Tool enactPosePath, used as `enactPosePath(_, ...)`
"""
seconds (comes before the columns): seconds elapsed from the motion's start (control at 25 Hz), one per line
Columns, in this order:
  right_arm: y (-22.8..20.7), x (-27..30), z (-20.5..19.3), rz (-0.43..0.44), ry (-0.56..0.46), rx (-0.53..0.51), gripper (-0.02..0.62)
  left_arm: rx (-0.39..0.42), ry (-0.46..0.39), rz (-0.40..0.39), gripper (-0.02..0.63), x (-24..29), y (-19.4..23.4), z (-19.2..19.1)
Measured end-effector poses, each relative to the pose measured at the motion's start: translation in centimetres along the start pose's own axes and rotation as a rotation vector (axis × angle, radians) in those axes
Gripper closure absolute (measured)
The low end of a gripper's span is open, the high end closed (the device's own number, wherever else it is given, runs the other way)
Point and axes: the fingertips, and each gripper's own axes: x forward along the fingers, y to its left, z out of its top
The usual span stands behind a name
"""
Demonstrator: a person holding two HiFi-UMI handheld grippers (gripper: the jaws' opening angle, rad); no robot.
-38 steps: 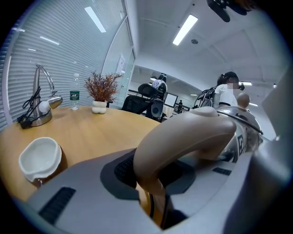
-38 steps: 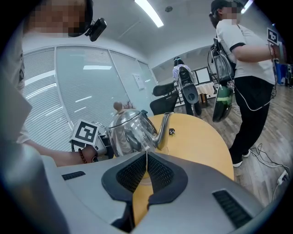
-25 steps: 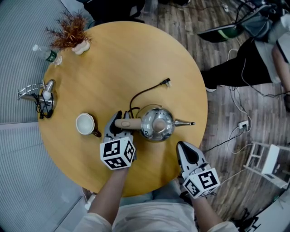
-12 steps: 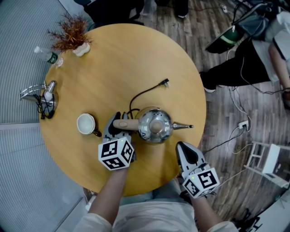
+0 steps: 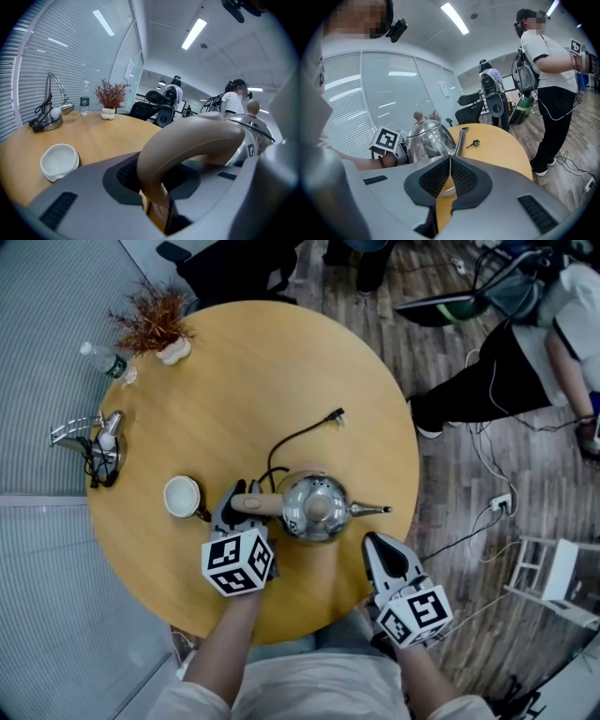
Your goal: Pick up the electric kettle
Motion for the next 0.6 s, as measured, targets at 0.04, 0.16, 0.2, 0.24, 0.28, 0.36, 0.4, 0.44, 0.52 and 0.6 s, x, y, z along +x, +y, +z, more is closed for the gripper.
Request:
enactPosePath(0.04, 0.0, -0.2, 0.1, -0.001, -0.002, -0.004, 0.563, 0.001, 0.000, 0.001, 0.518, -0.2, -0.1, 0.1)
enactPosePath(0.16, 0.0, -1.2, 0.3, -0.002, -0.008, -0.012, 0.563, 0.004, -0.005, -0.003, 0.518, -1.0, -0.4, 0.4)
enactPosePath(0.2, 0.1, -1.5, 0.4, -0.003, -0.010, -0.015, 0.563, 0.006, -0.007, -0.006, 0.518, -1.4, -0.6, 0.5)
enactPosePath(0.24, 0.2, -1.9, 0.5, -0.002, -0.012, -0.017, 0.563, 0.009, -0.009, -0.008, 0.518, -1.7, -0.8, 0.6)
enactPosePath(0.28, 0.3, -2.2, 0.6, -0.001, -0.014, -0.020, 0.563, 0.013, -0.010, -0.008, 0.518, -2.1, -0.9, 0.7)
enactPosePath(0.36, 0.6, -2.9, 0.9, 0.001, -0.023, -0.027, 0.563, 0.020, -0.010, -0.009, 0.518, -2.8, -1.1, 0.9)
enactPosePath(0.4, 0.7, -3.2, 1.1, 0.002, -0.028, -0.031, 0.563, 0.024, -0.009, -0.012, 0.518, -3.1, -1.2, 1.0)
enactPosePath(0.44, 0.9, -3.5, 1.3, 0.003, -0.033, -0.034, 0.563, 0.028, -0.009, -0.017, 0.518, -3.4, -1.3, 1.2)
enactPosePath(0.52, 1.4, -4.1, 1.7, 0.010, -0.041, -0.041, 0.563, 0.033, -0.008, -0.023, 0.518, -4.1, -1.4, 1.4)
enactPosePath(0.6, 1.9, -4.9, 1.9, 0.019, -0.048, -0.047, 0.563, 0.034, -0.008, -0.022, 0.518, -5.0, -1.6, 1.6)
